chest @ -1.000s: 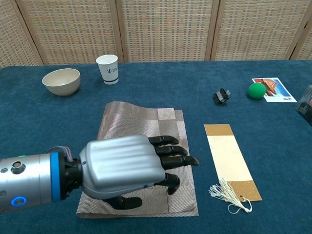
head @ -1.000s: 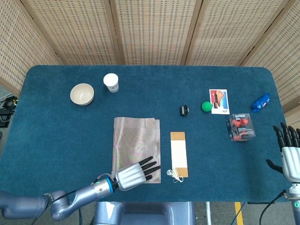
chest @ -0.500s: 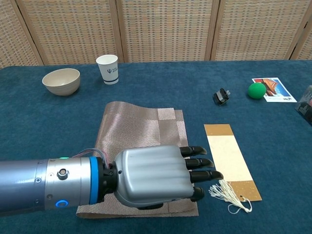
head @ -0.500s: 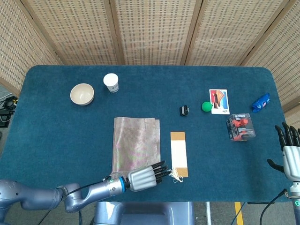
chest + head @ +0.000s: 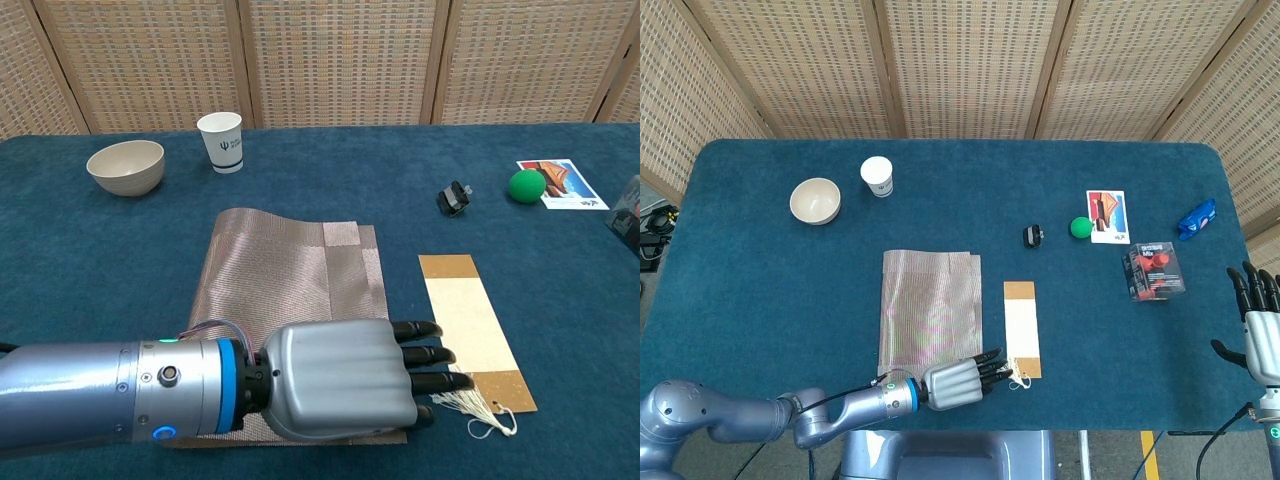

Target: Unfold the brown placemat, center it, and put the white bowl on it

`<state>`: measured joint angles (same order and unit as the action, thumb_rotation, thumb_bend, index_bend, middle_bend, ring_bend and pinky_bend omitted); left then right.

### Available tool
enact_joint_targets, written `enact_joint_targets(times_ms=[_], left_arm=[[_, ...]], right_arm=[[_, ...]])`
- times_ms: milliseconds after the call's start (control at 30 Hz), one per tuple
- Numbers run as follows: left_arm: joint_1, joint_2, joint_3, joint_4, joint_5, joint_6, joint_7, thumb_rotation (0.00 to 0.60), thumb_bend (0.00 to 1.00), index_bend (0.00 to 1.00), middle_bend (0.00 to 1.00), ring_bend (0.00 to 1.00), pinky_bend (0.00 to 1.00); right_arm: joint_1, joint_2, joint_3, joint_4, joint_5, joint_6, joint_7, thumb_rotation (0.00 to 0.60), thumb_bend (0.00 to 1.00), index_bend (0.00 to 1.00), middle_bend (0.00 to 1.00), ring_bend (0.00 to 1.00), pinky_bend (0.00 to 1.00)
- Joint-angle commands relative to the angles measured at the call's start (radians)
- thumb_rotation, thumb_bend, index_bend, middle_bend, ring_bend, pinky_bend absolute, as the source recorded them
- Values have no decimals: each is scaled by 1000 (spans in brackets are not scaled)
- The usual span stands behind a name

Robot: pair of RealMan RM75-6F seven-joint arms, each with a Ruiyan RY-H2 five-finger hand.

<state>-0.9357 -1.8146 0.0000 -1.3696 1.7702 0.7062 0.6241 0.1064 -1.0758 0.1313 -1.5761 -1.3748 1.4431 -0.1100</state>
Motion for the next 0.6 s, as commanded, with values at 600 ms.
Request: enact_joint_targets(times_ms=[600], left_arm=[[-6, -31, 18, 28, -20, 28, 16, 600, 372, 482, 0, 0, 0]], right_arm=[[-2, 5, -2, -4, -6, 4, 11, 600, 0, 52, 0, 0, 0]])
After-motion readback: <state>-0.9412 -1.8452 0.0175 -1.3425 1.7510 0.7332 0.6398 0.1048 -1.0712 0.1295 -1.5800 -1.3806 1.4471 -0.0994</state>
